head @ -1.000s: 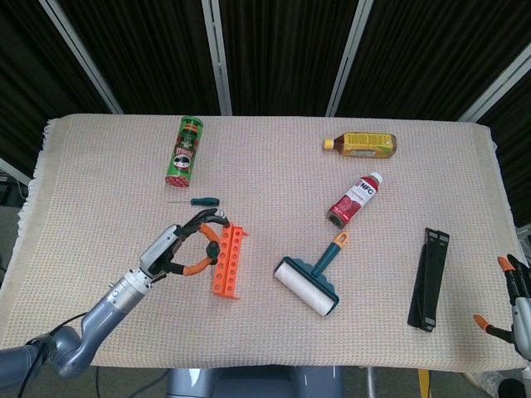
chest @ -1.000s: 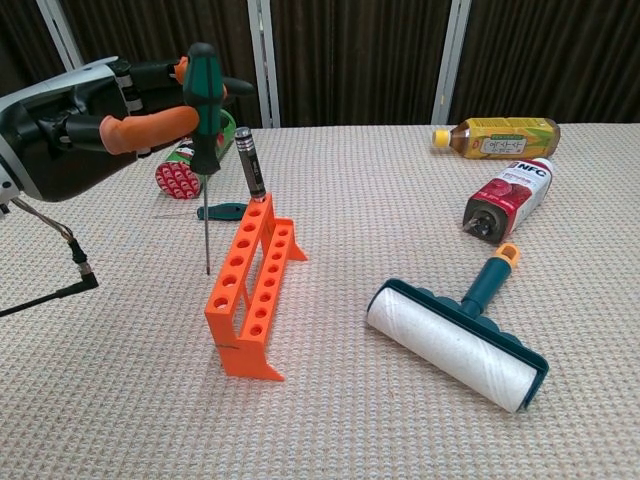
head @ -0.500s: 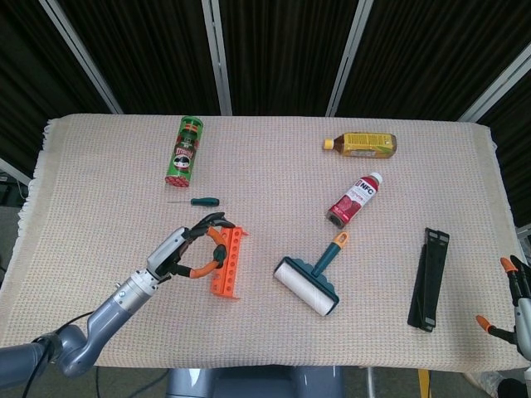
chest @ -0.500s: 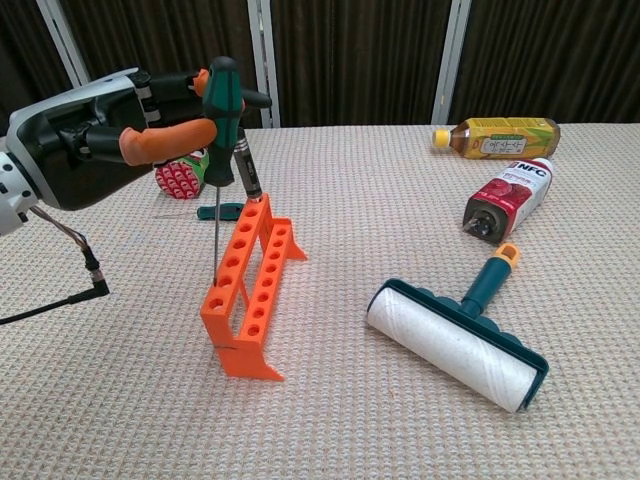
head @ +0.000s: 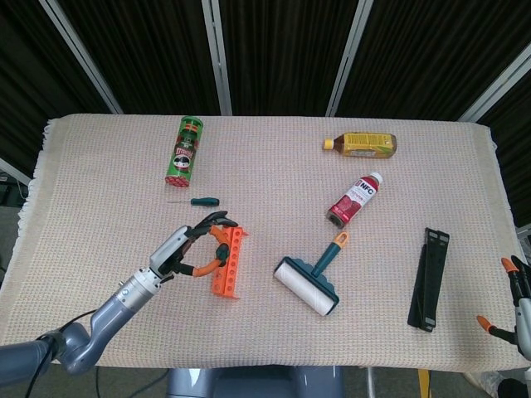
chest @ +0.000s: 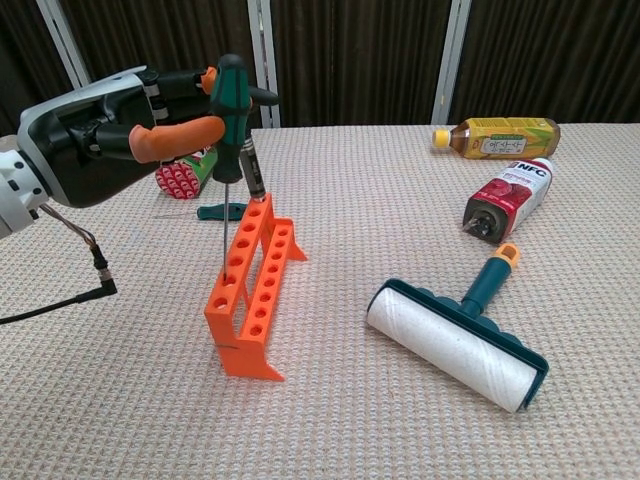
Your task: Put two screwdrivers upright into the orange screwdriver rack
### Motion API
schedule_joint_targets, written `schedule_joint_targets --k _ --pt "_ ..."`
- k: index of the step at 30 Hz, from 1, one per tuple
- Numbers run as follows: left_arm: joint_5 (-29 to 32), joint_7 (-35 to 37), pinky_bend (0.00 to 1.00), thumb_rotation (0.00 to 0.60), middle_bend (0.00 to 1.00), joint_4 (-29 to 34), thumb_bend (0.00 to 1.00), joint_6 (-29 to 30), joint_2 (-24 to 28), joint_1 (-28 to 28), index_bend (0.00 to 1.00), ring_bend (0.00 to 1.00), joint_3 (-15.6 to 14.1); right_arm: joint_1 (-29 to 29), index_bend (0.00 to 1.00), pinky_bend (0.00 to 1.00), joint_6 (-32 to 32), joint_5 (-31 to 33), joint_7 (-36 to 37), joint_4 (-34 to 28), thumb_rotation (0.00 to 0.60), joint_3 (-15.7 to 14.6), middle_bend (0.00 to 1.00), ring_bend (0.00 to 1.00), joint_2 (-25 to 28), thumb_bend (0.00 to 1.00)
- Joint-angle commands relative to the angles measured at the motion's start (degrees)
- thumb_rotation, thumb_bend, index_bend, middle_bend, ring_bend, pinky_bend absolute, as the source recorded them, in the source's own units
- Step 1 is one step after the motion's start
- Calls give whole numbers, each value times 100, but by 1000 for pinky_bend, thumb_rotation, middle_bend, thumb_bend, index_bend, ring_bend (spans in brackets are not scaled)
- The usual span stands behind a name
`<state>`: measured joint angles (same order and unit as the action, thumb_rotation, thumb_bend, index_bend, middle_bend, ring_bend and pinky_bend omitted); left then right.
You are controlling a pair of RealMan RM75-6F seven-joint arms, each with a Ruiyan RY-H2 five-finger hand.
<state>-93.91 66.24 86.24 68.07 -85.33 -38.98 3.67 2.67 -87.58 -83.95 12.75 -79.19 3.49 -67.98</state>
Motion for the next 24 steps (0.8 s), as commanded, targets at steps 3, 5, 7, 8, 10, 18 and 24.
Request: schedule_joint_targets --k 3,5,7,8,10,18,24 --pt "1 -41 0 599 177 7 546 -9 11 -20 625 0 -18 7 0 0 9 21 6 9 600 4 0 0 -4 0" --pt "18 -56 0 599 177 -8 547 -27 5 -22 625 0 -31 7 0 0 14 26 15 16 600 5 0 0 -8 0" --pt "36 -77 0 600 177 -31 546 -56 -9 -26 624 0 -52 6 0 0 15 22 25 22 600 4 0 0 -9 0" --pt "41 -90 0 600 177 -44 546 -64 -17 -28 624 0 -58 5 0 0 14 20 27 25 600 5 0 0 -9 0" --pt "49 -118 0 600 177 -75 546 -81 -42 -29 624 0 -80 7 0 0 10 23 32 33 600 9 0 0 -8 0" --pt "35 -143 0 600 177 -150 547 -103 -97 -30 624 0 -161 4 0 0 29 31 49 50 600 12 0 0 -17 0" --pt "0 -305 0 600 176 -233 547 -95 -154 -10 625 0 -243 -9 0 0 52 33 66 71 600 16 0 0 -25 0"
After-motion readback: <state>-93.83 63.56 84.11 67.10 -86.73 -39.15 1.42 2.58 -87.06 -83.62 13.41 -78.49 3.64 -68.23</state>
